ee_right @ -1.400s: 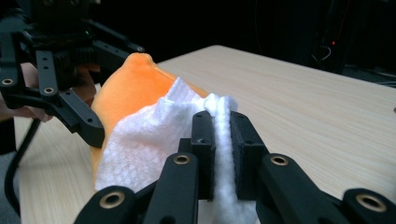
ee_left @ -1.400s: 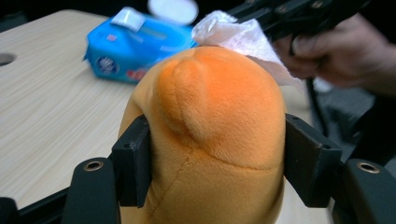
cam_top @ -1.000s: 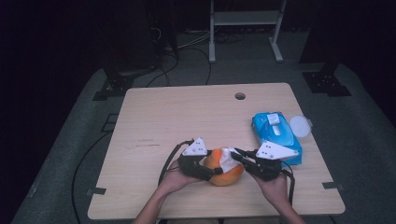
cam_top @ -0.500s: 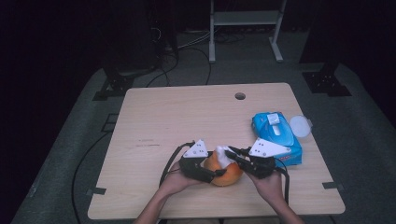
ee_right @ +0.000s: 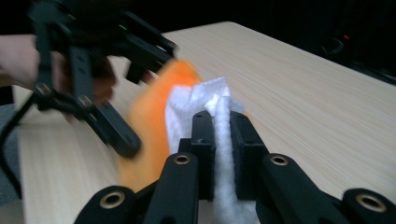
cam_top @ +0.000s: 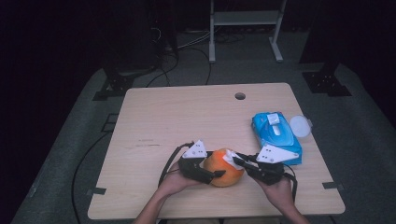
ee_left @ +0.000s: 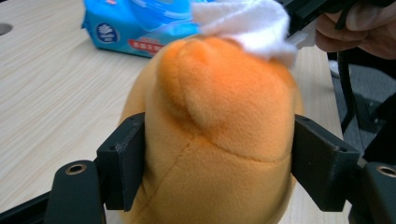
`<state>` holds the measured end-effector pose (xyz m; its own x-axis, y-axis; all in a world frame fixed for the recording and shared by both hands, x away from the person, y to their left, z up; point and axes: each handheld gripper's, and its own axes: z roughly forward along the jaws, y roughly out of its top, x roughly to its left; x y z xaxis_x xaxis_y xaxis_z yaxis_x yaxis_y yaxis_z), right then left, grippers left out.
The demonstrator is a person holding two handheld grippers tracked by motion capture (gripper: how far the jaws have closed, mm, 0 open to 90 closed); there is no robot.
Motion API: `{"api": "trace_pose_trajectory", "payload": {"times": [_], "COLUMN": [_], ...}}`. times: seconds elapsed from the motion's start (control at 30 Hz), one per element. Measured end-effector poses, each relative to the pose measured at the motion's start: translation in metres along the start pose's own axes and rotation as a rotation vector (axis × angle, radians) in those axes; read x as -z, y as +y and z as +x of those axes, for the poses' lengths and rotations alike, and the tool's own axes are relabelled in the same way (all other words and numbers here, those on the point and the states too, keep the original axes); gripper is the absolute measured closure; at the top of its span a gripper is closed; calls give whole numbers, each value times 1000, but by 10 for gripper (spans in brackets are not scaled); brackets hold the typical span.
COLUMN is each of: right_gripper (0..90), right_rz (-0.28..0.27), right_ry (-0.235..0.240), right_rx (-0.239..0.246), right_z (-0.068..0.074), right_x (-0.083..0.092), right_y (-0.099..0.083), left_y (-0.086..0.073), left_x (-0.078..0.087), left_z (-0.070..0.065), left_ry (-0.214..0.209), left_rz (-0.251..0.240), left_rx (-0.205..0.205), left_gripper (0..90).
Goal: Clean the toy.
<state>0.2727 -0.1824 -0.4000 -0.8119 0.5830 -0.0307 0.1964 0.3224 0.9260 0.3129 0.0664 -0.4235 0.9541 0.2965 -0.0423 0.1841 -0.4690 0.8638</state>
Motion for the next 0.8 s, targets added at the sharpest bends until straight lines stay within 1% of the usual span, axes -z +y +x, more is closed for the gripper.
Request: {"api": "trace_pose_trajectory", "payload": {"times": [0.07,0.1,0.13,0.17,0.2,0.27,0.33,0.43,0.53,0.6,0.67,0.7,0.77,0.8], "right_gripper": [808,807,807,807,807,807,807,807,807,806,806,805,804,803], "right_rz": [-17,-26,-29,-30,-28,-17,-1,17,22,12,14,20,51,70], "right_ry": [32,41,50,56,57,48,29,5,-12,0,25,39,81,86], "right_rx": [0,4,-1,1,0,-9,-21,-54,-73,-88,-70,-60,-53,-44], "right_z": [3,4,4,3,1,-5,-12,-22,-27,-27,-25,-24,-24,-24], "right_x": [-8,-12,-16,-19,-22,-24,-21,-12,0,8,14,17,21,24], "right_y": [7,11,14,17,19,18,13,1,-10,-15,-17,-18,-21,-23], "left_y": [0,0,0,0,-1,-1,-3,-3,-4,-5,-5,-6,-8,-8], "left_x": [-2,-2,-2,-2,-2,0,1,3,4,5,6,6,8,9], "left_z": [-4,-6,-7,-8,-9,-7,-6,-2,1,3,5,6,8,8], "left_ry": [-16,-25,-27,-30,-26,-27,-26,-23,-16,-13,-11,-8,-10,-12], "left_rz": [4,6,10,13,15,12,11,7,3,0,-4,-8,-14,-18], "left_rx": [-28,-48,-70,-83,-85,-76,-76,-57,-39,-18,1,10,21,18], "left_gripper": [261,259,258,257,256,256,258,258,258,258,258,257,257,257]}}
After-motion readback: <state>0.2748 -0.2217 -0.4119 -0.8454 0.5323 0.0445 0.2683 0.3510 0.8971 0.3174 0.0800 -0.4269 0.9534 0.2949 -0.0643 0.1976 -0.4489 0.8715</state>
